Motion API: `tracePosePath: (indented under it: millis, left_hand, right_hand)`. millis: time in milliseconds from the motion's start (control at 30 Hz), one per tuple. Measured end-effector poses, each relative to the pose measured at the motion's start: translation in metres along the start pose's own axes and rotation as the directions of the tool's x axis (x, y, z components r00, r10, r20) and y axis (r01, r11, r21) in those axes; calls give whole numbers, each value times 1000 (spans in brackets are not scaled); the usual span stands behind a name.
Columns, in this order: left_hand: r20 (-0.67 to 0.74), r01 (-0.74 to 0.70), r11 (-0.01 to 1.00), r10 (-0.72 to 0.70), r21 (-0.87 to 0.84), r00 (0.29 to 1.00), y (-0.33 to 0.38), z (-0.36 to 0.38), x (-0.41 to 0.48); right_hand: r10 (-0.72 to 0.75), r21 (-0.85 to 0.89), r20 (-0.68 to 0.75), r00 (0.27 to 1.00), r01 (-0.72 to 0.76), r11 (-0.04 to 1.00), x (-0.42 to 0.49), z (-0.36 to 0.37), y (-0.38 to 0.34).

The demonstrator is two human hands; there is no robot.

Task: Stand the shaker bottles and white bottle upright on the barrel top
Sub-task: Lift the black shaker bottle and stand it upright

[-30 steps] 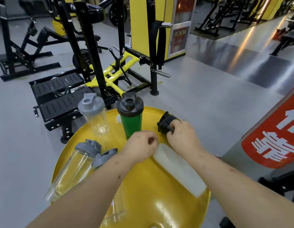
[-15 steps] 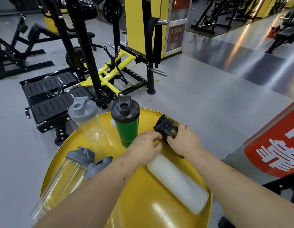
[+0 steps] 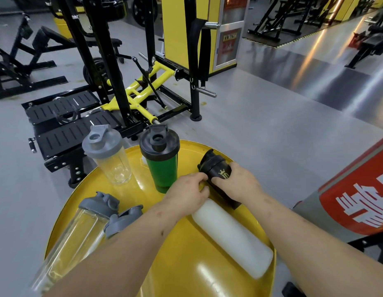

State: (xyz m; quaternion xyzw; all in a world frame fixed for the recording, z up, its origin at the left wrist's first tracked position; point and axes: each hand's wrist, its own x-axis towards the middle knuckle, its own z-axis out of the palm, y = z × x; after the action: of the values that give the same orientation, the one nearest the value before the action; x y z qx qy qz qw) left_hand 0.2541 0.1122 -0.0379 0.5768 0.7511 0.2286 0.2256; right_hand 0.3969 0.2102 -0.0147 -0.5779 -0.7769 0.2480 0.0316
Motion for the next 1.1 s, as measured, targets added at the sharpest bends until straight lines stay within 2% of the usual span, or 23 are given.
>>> tracePosePath:
  millis: [233,367,533,700,1100]
  left_hand:
    - [-25,42,994,-45,-102,999,4,-2,3]
    - [-54,37,977,-49,-210,997,8,-5,5]
    - [-99,2,962,-30,-272,995,11,-7,3]
    - [-113,-38,943,1,-331,994,5,-4,-3]
    - [-119,-37,893,-19,-448,993,-2,-3,-9]
  right_hand:
    - [-31,222,-80,996,48,974,-5,-2,4]
    - [-56,377,-135,989,104,920,-8,-3,5]
    - [-124,482,-178,976,196,854,-9,-1,8]
    - [-163,537,-179,970,235,810,-10,6,14]
    - [-189,624,-175,966,257,738,-15,23,19]
